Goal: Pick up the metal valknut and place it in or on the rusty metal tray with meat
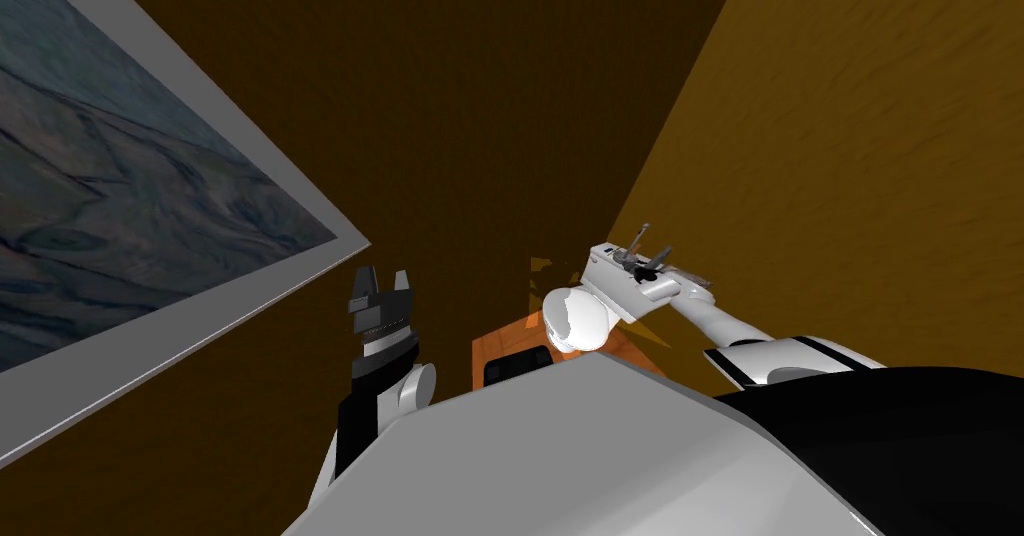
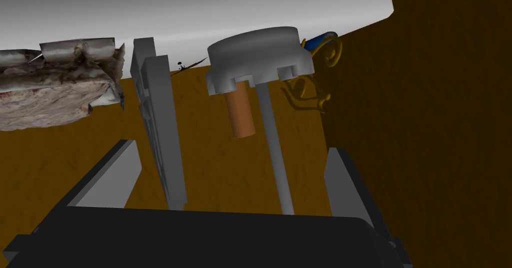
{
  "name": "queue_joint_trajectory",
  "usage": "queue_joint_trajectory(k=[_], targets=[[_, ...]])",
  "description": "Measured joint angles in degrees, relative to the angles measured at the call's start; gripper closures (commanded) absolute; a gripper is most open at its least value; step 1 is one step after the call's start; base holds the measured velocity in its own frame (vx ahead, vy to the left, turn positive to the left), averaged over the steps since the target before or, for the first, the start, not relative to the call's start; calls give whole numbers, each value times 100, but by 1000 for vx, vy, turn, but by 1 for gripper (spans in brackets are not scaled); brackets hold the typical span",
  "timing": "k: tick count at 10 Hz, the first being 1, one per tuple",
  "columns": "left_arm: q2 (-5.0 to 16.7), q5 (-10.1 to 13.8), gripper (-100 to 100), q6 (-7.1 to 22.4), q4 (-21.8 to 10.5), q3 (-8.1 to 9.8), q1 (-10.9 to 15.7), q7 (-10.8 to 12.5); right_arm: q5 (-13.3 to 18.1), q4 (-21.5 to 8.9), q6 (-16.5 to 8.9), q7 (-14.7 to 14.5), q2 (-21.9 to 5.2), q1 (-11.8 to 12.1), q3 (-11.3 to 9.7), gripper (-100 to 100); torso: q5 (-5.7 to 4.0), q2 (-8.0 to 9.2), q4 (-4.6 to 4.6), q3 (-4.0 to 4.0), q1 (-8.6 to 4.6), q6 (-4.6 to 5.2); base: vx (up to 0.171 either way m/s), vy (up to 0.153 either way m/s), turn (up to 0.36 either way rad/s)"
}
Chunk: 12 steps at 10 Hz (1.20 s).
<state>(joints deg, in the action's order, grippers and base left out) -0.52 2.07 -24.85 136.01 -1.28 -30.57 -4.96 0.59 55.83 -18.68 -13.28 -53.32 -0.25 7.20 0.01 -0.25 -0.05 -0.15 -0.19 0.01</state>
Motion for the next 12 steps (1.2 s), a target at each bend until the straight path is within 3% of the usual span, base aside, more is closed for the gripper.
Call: queue_joint_trajectory(k=[3,5,7,12], targets=[[0,0,0,0,0,0,0,0,-26,-143,-263,-48,-133,26,77,-100,-2,-17,-5,-11,-4,-2,122,-21,-28],[0,0,0,0,0,0,0,0,-97,-42,-512,-60,-255,168,150,-100,-2,-6,-2,-4,-7,-1,107,-24,-38],[0,0,0,0,0,0,-1,0,-215,-268,-671,-125,-429,141,156,-100,-1,-21,-5,-13,-2,-1,143,-6,-36],[0,0,0,0,0,0,0,0,-295,-377,-1143,-184,-673,240,278,-100,-1,-7,-3,-5,-4,-2,108,-15,-33]])
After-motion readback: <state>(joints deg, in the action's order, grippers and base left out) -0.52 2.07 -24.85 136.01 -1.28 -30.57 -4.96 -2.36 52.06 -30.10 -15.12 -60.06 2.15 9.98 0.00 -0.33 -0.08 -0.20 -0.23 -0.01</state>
